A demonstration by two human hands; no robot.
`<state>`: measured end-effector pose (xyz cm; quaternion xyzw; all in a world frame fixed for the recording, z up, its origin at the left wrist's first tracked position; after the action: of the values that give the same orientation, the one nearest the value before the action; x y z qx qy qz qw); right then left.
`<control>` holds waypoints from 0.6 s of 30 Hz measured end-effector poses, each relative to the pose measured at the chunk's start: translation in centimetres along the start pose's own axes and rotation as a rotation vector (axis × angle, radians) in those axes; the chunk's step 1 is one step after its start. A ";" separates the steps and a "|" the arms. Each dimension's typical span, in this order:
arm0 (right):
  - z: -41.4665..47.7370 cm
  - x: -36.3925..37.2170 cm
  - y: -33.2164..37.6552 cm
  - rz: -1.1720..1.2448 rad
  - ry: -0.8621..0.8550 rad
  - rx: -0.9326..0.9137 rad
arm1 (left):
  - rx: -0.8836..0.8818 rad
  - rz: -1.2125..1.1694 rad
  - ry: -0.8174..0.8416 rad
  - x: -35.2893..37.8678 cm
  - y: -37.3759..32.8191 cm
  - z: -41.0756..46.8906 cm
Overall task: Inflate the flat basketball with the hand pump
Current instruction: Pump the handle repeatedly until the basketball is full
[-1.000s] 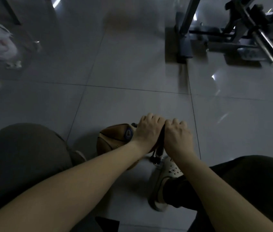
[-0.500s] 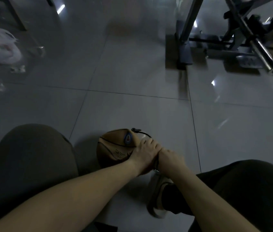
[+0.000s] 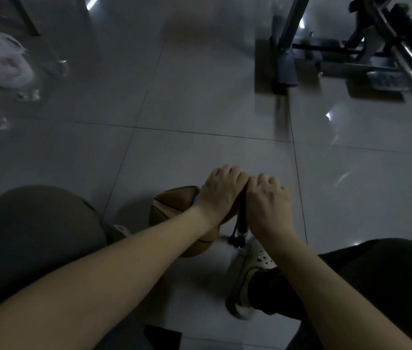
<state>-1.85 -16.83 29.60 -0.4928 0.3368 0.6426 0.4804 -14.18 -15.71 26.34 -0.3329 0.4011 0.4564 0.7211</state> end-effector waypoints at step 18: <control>-2.0 1.4 -0.3 0.219 0.727 0.066 | -0.048 -0.057 0.448 1.9 -2.4 -2.9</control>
<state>-1.00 -18.18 27.73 -0.6338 0.5565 0.4623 0.2739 -12.27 -18.27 23.63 -0.4542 0.5307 0.3599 0.6185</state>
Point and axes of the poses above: each hand's wrist, its own z-axis towards the middle knuckle, its own x-axis out of the palm, y = z × x, the point moved 1 cm from there along z, towards the middle knuckle, and after that the axes turned 11 degrees about -y, right-handed, at the moved point
